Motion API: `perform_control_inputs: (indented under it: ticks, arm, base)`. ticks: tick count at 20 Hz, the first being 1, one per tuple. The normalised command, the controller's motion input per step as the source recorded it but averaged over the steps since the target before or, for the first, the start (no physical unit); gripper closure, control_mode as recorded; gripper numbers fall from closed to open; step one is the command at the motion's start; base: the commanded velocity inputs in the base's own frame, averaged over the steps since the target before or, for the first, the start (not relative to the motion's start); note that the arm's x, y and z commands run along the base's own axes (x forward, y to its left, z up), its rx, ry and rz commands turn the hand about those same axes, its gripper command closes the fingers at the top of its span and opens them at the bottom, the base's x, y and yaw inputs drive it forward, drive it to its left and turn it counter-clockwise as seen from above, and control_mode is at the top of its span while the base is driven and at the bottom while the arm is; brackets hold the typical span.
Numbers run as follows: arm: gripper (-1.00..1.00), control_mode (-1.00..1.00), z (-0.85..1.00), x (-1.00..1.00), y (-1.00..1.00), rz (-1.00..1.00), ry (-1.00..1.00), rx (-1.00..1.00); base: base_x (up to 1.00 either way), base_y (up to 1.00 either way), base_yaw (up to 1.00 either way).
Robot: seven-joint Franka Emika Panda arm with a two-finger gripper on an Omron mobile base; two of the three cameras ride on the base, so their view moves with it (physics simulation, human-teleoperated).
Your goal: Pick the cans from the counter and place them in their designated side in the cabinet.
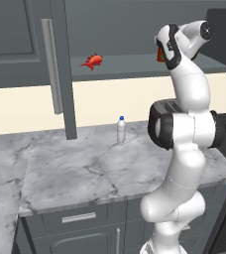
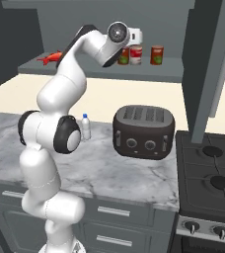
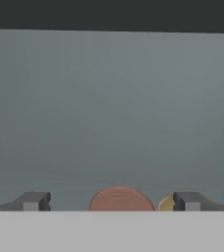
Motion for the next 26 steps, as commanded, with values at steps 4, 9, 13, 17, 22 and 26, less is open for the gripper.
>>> perform_control_inputs:
  ticks: [4, 9, 13, 17, 22, 26]
  arm:
    - [-1.0, -1.0, 0.12, -0.29, 0.0, 0.03, -0.1, 0.0]
    - [-1.0, -1.0, 0.06, -0.35, 0.06, 0.02, -0.07, -0.01]
    - [-1.0, -1.0, 0.0, -0.48, 0.29, 0.01, -0.04, -0.04]
    - [-1.0, -1.0, 0.0, -0.55, 0.33, 0.0, -0.03, -0.05]
    - [-1.0, -1.0, 0.0, -0.59, 0.32, 0.0, -0.01, -0.05]
    - [-1.0, -1.0, 0.0, -0.68, 0.11, 0.0, 0.0, -0.04]
  base:
    - [0.0, 0.0, 0.0]
    - [0.0, 0.0, 0.0]
    - [0.0, 0.0, 0.0]
    - [0.0, 0.0, 0.0]
    - [0.0, 0.0, 0.0]
    - [0.0, 0.0, 0.0]
